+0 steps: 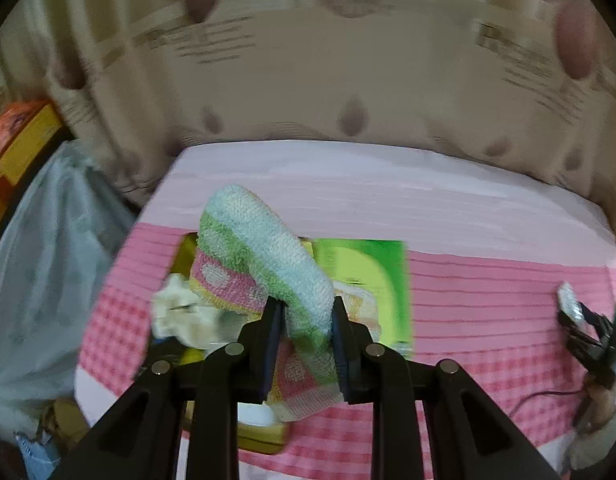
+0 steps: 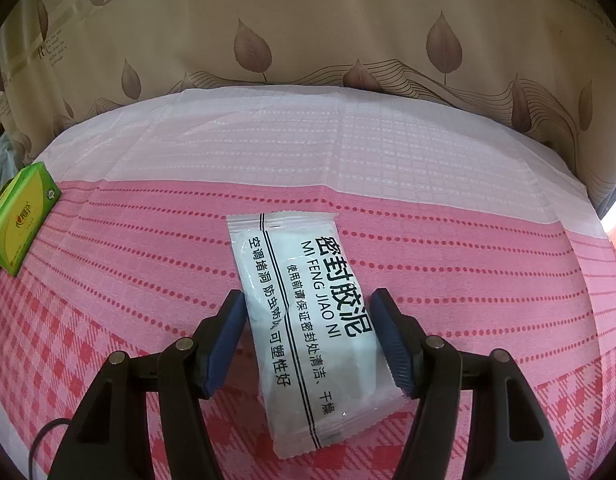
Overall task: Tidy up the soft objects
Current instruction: 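Carry the patterned sock with the left gripper into the tray and release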
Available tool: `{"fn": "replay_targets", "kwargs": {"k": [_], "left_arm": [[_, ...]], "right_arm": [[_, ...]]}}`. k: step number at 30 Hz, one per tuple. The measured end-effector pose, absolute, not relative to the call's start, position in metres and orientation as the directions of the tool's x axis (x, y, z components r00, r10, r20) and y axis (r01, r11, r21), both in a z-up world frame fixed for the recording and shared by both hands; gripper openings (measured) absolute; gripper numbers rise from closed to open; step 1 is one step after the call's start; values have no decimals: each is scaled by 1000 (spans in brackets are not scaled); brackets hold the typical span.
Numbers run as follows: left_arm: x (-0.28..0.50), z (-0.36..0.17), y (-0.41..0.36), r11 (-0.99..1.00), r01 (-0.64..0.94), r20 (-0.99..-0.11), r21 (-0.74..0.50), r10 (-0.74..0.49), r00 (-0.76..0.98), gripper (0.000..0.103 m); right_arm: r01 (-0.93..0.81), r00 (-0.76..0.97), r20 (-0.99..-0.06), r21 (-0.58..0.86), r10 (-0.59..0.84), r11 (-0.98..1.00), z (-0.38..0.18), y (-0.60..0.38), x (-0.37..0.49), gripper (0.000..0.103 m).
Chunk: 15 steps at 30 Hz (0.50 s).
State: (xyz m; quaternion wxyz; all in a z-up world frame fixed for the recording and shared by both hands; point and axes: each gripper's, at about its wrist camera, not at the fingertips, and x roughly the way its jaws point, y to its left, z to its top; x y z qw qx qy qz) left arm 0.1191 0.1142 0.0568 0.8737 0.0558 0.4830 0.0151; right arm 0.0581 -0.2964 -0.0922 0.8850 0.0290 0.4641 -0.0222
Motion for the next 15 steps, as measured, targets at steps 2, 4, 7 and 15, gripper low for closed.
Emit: {"fn": "replay_targets", "kwargs": {"k": [2, 4, 7, 15], "left_arm": [[122, 58, 132, 990, -2, -833, 138, 117, 540, 24], [128, 56, 148, 985, -28, -830, 167, 156, 535, 24], [134, 50, 172, 980, -56, -835, 191, 192, 515, 24], [149, 16, 213, 978, -108, -859, 178, 208, 467, 24]], "right_arm": [[66, 568, -823, 30, -13, 997, -92, -297, 58, 63], [66, 568, -823, 30, -13, 997, -92, -297, 58, 63], [66, 568, -823, 30, -13, 997, -93, -297, 58, 63], [67, 568, -823, 27, -16, 997, -93, -296, 58, 63]]}}
